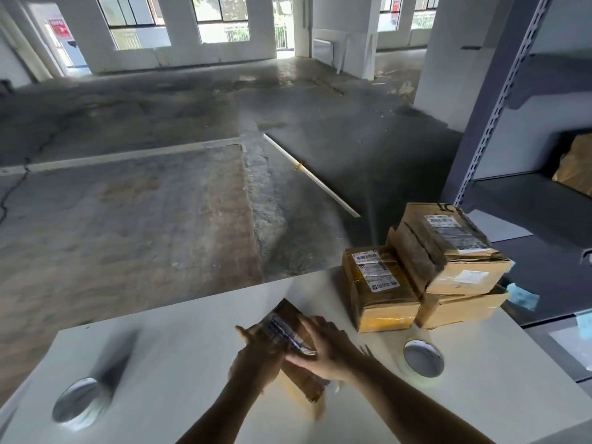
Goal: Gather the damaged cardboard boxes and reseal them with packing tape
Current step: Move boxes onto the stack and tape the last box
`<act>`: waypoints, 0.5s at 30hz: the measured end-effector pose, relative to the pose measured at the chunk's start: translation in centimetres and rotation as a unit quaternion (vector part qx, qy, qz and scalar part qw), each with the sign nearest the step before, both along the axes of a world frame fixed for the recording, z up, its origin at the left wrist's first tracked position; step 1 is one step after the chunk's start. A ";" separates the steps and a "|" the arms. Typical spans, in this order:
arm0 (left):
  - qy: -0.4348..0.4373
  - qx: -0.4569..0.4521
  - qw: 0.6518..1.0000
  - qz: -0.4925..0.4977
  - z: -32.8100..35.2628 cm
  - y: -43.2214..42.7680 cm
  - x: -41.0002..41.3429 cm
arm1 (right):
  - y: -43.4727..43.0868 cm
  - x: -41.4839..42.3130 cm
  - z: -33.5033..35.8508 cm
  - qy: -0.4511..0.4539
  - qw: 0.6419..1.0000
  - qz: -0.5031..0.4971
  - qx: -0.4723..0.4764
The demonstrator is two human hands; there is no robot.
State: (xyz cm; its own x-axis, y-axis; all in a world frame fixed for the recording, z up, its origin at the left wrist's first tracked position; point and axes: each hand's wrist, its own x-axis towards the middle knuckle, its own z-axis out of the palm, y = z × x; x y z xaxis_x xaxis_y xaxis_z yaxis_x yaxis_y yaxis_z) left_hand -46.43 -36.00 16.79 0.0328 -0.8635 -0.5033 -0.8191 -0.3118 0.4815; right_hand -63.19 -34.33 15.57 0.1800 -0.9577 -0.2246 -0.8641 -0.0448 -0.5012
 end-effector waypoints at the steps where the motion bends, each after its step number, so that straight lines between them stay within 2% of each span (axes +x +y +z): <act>1: -0.042 -0.031 0.998 -0.018 0.1 -0.1 0.2 | 0.2 0.1 0.2 0.030 0.999 0.021 -0.001; 3: -0.104 -0.082 0.989 -0.063 0.4 -0.7 0.6 | 0.7 0.3 0.4 0.060 0.997 0.052 0.014; 5: -0.119 -0.128 0.979 -0.107 0.6 -1.3 0.8 | 0.9 0.6 0.1 0.080 0.994 0.057 0.048; 8: -0.129 -0.182 0.948 -0.226 0.7 -2.1 1.0 | 1.1 1.0 -0.9 0.094 0.992 0.043 0.077; 15: -0.094 -0.143 0.885 -0.432 0.6 -3.6 1.7 | 0.9 0.4 -1.2 0.080 0.995 0.046 0.034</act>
